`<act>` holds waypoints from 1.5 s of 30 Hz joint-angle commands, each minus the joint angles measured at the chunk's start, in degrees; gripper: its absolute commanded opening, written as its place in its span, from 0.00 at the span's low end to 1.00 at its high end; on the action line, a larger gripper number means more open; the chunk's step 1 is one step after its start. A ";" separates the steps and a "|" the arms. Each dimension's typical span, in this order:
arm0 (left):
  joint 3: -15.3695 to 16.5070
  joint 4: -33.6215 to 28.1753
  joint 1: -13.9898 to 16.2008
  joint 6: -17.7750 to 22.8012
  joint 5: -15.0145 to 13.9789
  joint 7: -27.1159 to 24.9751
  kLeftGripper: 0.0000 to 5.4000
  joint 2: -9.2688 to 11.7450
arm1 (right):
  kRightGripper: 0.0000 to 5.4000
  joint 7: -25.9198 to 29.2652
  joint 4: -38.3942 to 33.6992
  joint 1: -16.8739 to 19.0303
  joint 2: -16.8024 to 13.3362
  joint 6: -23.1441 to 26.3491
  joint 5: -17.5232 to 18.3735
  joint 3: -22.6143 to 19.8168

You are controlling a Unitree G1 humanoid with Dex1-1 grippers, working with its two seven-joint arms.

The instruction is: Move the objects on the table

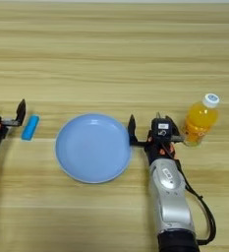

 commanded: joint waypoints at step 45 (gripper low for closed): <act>-7.63 -5.53 8.27 6.59 2.66 0.52 1.00 -3.76 | 1.00 -0.09 0.06 -0.47 -0.33 0.36 1.10 -0.12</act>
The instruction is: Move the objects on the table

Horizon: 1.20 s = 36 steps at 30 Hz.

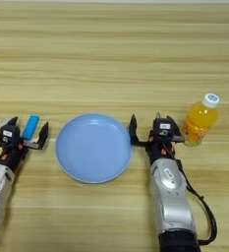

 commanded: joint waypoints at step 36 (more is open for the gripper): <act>1.03 14.62 -5.75 2.42 2.71 3.12 1.00 1.04 | 1.00 -0.21 -0.08 -0.54 0.11 0.35 0.27 0.29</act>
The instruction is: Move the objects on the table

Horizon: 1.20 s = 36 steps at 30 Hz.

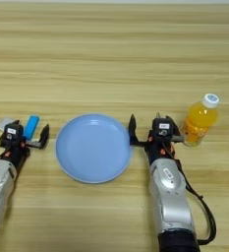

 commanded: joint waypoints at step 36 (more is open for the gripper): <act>-3.01 13.60 -2.15 -1.04 3.60 2.01 0.81 -0.06 | 1.00 -0.33 0.10 -0.66 0.00 0.22 0.42 -0.29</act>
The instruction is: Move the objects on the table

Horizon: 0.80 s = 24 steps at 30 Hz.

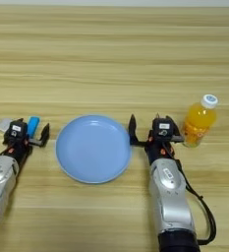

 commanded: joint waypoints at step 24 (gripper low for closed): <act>-0.04 2.11 3.39 2.77 0.37 -0.66 0.38 -0.74 | 1.00 -0.24 -0.11 -0.65 -0.01 0.28 0.45 -0.24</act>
